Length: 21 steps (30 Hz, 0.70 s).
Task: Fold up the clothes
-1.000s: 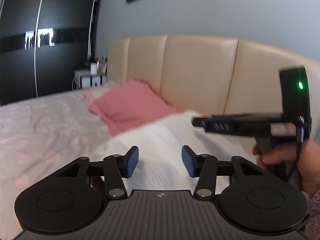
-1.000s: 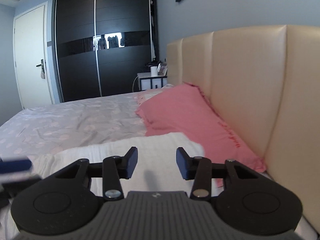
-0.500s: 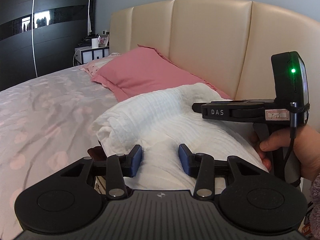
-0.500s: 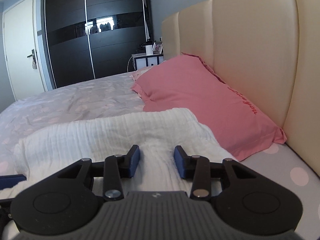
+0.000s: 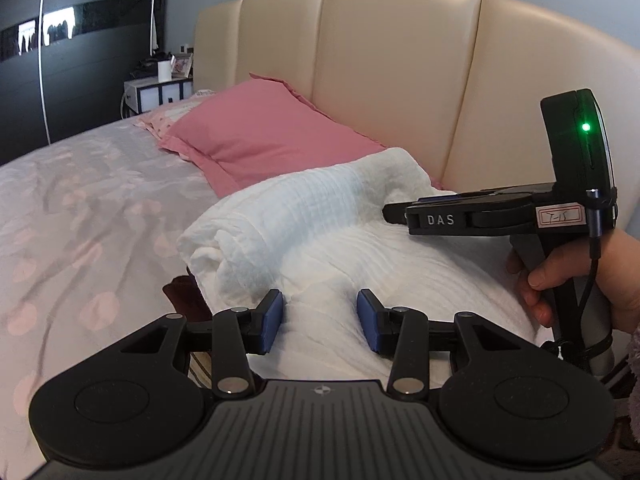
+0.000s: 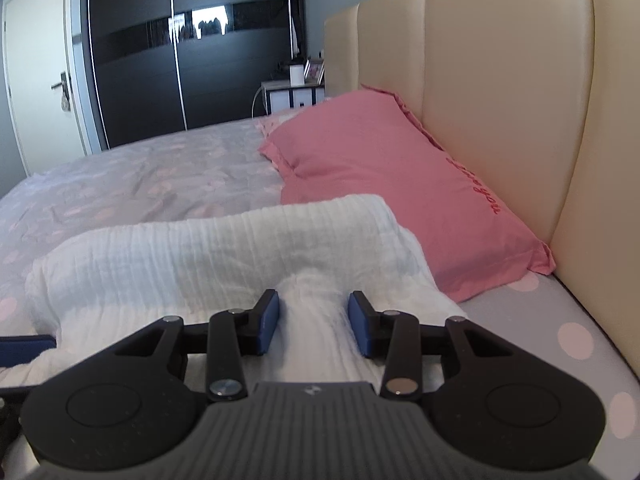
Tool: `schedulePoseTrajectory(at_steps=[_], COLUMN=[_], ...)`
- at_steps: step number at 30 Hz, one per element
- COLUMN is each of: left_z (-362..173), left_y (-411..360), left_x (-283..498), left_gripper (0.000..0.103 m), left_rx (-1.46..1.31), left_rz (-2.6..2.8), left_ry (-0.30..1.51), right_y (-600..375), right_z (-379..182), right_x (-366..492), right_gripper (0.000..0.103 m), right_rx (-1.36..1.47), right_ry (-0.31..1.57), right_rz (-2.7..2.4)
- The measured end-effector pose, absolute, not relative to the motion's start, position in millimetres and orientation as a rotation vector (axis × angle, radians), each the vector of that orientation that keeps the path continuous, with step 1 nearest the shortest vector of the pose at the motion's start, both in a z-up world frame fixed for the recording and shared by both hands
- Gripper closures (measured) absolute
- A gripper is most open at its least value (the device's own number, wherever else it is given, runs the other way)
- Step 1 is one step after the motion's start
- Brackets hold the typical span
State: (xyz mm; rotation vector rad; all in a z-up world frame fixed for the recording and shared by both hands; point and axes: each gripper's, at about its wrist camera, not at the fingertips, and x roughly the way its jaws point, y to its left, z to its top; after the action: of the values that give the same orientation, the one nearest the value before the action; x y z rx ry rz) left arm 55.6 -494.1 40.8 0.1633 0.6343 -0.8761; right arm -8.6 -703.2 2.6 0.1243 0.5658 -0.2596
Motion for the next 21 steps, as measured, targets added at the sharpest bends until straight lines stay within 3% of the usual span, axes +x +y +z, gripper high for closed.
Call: schedulePoseTrajectory(at_steps=[4, 10, 14, 21], left_z=[55, 74, 91, 122], left_y=[-464, -404, -352, -260], left_x=[40, 17, -6, -47], left_gripper=[0.056, 0.055, 0.055, 0.045], left_rx=[0.118, 0.106, 0.132, 0.166], left_rz=[-0.899, -0.854, -0.808, -0.681], left_ry=[0.609, 0.584, 0.528, 0.45], right_y=[-698, -678, -653, -562], right_z=[18, 32, 46, 84], right_x=[-25, -70, -104, -125], right_gripper=[0.056, 0.052, 0.039, 0.032], right_rx=[0.124, 0.092, 0.147, 0.178], right_ry=[0.623, 0.613, 0.564, 0.551], right_rz=[-0.272, -0.323, -0.311, -0.157])
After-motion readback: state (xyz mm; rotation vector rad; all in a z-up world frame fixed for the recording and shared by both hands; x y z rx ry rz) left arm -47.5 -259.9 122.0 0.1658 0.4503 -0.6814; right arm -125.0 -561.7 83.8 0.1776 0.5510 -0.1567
